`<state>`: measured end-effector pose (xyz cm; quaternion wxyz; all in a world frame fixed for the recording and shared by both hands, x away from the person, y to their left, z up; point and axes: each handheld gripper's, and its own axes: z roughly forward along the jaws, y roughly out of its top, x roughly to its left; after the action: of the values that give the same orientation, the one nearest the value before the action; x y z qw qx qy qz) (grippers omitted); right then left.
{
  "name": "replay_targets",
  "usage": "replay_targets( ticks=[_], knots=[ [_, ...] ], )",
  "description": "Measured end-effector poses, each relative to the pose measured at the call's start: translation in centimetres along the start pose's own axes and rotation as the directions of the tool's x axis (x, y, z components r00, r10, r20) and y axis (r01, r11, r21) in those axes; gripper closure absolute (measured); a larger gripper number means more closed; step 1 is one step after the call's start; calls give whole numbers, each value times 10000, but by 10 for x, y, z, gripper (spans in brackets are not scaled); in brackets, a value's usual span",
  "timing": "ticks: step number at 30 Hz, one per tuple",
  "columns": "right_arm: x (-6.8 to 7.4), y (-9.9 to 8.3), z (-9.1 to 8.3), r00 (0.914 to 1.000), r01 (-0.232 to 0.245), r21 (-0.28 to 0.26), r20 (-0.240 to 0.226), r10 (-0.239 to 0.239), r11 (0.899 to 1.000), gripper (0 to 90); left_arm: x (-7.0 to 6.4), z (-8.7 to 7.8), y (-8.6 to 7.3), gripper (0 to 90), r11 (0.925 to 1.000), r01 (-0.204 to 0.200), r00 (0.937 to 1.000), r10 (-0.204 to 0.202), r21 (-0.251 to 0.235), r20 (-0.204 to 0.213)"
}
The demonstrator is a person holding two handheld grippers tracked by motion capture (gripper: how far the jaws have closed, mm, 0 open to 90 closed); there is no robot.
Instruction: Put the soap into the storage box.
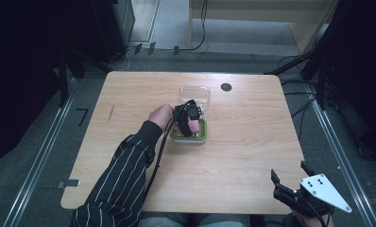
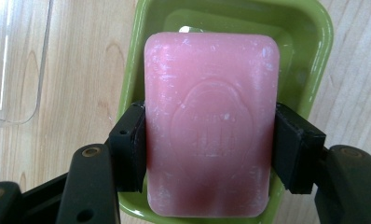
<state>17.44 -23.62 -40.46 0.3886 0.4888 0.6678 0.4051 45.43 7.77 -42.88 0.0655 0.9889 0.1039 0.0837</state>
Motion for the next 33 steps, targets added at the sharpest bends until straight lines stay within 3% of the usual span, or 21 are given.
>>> replay_targets(
  ticks=[17, 33],
  knots=[
    [0, 0, 0, 10000, 6, -13, 0, -6, 10000, 135, 0, 6, -1, 384, 9999, -123, 9998, 124, -91, 135],
    [0, 0, 0, 10000, 0, -8, 4, 0, 10000, 135, 2, 3, -3, 372, 9989, 172, 9997, -165, -436, 185]
  ],
)
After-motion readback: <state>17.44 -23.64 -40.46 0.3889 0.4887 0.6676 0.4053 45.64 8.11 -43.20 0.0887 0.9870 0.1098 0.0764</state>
